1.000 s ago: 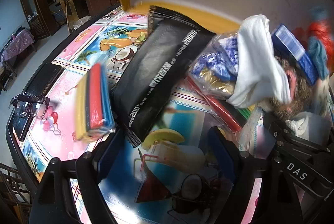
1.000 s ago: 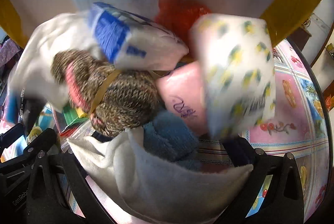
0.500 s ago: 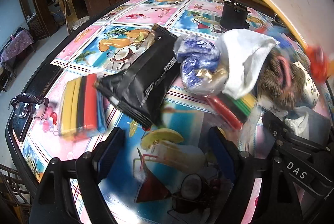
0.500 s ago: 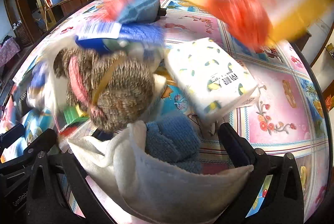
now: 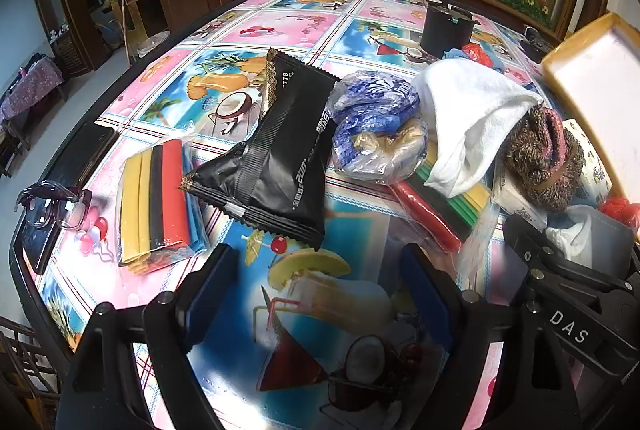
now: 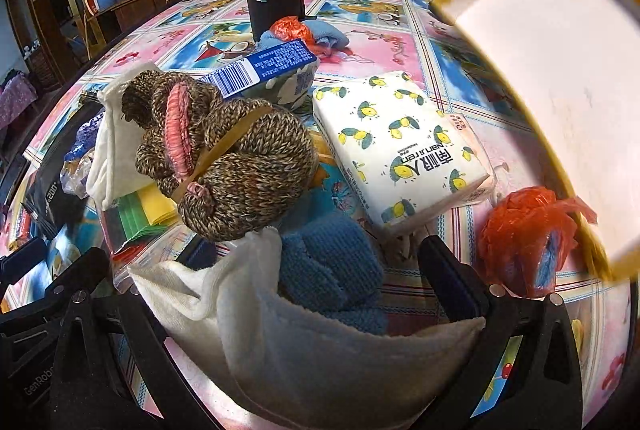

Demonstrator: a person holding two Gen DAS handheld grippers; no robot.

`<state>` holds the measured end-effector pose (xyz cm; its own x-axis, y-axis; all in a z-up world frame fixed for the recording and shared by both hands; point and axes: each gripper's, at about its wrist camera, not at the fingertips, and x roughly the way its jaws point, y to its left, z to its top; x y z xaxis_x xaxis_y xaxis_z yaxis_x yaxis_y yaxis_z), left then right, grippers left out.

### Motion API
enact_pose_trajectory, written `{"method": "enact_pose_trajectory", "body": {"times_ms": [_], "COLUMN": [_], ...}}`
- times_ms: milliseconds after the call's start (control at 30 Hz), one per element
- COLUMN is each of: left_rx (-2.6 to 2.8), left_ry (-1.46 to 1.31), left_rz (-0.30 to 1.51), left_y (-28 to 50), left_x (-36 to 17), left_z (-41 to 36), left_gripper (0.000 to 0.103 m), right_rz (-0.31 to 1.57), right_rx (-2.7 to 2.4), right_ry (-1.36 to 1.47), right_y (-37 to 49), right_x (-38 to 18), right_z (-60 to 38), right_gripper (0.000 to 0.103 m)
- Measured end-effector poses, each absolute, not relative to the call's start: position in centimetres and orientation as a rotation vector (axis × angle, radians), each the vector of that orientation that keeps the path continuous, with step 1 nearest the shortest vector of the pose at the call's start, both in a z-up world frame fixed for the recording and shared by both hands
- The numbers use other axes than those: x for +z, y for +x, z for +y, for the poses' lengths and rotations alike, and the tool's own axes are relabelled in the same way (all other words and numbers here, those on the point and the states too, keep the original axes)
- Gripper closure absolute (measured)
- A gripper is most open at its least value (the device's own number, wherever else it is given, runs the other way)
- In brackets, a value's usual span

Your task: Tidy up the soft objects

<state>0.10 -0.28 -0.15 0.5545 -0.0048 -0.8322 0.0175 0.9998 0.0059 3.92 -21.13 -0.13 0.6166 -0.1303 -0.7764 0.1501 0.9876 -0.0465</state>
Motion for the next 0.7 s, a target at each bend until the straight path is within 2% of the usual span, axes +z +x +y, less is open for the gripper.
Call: {"method": "enact_pose_trajectory", "body": {"times_ms": [700], "left_rx": [-0.014], "left_ry": [0.015], "left_rz": [0.984], "left_y": [0.11], "left_x": [-0.15], "left_z": [-0.29], "left_gripper": [0.018], "right_rz": [0.890], "right_rx": [-0.161], "right_ry": [0.022], "right_y": [3.37], "right_x": [-0.07], "right_z": [-21.12], "right_gripper": [0.000]}}
